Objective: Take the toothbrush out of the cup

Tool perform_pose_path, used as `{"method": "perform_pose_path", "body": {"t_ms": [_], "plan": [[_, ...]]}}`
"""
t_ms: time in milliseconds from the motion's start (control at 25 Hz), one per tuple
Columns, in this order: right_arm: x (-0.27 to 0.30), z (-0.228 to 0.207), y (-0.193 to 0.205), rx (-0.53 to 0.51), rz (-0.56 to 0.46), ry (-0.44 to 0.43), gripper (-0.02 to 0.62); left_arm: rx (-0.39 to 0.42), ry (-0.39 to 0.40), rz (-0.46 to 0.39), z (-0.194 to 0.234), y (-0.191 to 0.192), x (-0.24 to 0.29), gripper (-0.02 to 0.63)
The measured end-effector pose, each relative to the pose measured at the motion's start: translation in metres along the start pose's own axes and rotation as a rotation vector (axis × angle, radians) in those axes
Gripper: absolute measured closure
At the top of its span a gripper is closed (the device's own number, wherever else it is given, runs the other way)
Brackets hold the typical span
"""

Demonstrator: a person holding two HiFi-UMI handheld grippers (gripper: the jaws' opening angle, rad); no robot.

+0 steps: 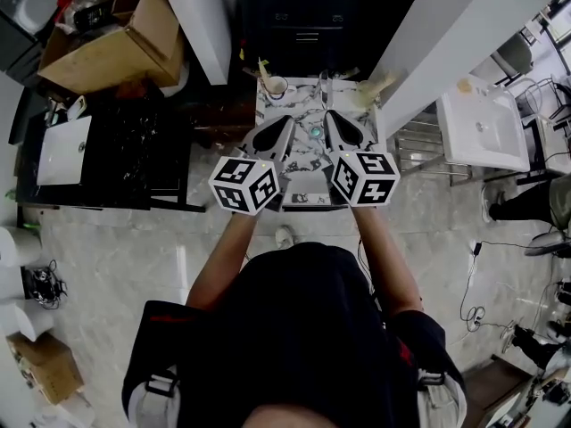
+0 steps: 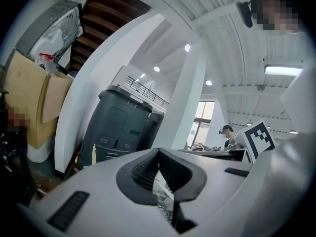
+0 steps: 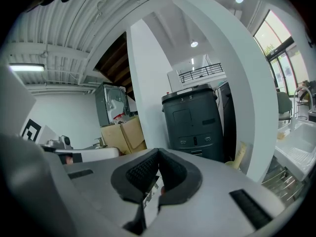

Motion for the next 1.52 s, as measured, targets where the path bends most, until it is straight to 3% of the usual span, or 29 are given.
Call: {"method": "perform_pose_path", "body": {"t_ms": [640,1520], "plan": [[0.015,-0.018,0.012,0.037,0.016,0.037,0.561,-0.034,0.035,0.053,0.011,0.022,0.024,0.595],[0.050,-0.117,0.029,0.044,0.084,0.082,0.561,-0.096,0.001,0.098,0.021,0.063,0.103,0.595]]}}
Point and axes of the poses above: the fingertips, and each gripper's own axes: x forward along the fingers, z to its left, y out of its underside, the point moved 1 cm from there along -x, backward along the fingers, and after that the axes turned 13 degrees about y, right-handed, at the moved point
